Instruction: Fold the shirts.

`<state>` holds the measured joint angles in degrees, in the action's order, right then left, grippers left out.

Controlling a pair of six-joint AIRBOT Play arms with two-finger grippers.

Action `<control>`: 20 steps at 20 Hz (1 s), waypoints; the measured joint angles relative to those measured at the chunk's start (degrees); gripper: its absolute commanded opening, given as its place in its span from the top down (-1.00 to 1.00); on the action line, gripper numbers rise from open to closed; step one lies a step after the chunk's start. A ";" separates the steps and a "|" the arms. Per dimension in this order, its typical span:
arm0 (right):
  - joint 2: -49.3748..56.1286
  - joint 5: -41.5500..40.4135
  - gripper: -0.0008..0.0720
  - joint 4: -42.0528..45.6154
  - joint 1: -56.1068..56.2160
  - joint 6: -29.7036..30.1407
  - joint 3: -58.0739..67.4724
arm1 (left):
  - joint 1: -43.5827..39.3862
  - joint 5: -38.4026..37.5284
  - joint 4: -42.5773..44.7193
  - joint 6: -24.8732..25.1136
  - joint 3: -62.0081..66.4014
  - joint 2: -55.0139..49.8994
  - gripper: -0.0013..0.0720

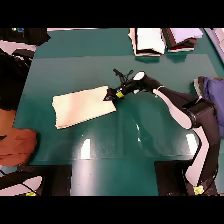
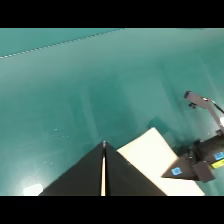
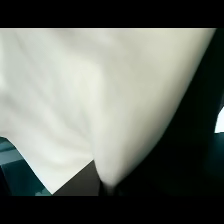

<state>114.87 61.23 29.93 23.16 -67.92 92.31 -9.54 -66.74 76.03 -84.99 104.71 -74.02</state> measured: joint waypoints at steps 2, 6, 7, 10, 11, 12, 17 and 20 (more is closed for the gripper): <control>0.15 -1.11 0.93 1.51 0.74 0.04 3.85 | -0.50 0.07 0.02 0.00 0.00 0.00 0.91; -4.15 -1.99 0.93 8.50 -2.82 -1.70 9.44 | -4.57 0.79 0.04 0.00 0.00 0.00 0.91; -6.01 -1.92 0.93 11.04 -4.94 -2.51 10.12 | -5.88 1.01 0.04 0.00 0.00 0.00 0.91; -12.00 0.48 0.93 18.80 -13.20 -4.72 11.17 | -9.97 1.66 0.07 0.00 0.00 0.00 0.91; -14.03 1.95 0.93 21.66 -16.79 -5.49 11.34 | -11.13 1.90 0.07 0.00 0.00 0.00 0.90; -15.89 3.15 0.93 23.98 -20.37 -6.23 11.50 | -12.28 2.05 0.07 0.00 0.00 0.00 0.90; -22.62 7.63 0.93 30.99 -42.01 -8.09 11.74 | -16.00 3.52 -0.04 -0.04 0.00 0.00 0.91; -23.93 7.93 0.93 31.85 -53.90 -9.22 11.74 | -16.81 4.31 -1.36 -0.31 0.00 0.00 0.91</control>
<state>90.94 69.17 61.78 -30.74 -77.14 104.05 -26.35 -62.43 74.67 -85.30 104.71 -74.02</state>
